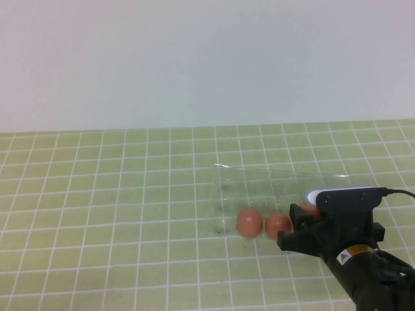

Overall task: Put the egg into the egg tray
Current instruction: Place the egg in the egg tray

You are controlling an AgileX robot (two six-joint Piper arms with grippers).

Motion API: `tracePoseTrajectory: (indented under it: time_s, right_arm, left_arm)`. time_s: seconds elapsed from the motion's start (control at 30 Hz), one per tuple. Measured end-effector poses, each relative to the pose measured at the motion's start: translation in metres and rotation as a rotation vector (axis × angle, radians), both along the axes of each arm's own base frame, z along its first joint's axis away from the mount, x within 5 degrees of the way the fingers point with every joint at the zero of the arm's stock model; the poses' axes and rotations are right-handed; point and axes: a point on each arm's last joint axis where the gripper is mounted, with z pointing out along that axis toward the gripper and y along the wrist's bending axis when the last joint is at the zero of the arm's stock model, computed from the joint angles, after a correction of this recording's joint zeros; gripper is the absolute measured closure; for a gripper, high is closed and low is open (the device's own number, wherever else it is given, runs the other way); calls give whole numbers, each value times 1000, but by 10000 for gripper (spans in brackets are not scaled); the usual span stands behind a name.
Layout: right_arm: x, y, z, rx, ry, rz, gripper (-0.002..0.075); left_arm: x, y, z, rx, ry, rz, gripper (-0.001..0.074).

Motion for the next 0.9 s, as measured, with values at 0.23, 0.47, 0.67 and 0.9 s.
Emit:
tracePoseTrajectory:
  time_s: [0.23,0.47,0.67,0.9]
  right_arm:
    - [0,0,0,10,0,-7,340]
    - [3,-5,-1,33,14,-33,340]
    - [3,-5,-3,26,27,-22,340]
    - [5,-5,-8,11,27,-12,340]
  left_arm:
    - [0,0,0,0,0,0,737]
    - [0,0,0,0,0,0,737]
    - [0,0,0,0,0,0,737]
    - [0,0,0,0,0,0,737]
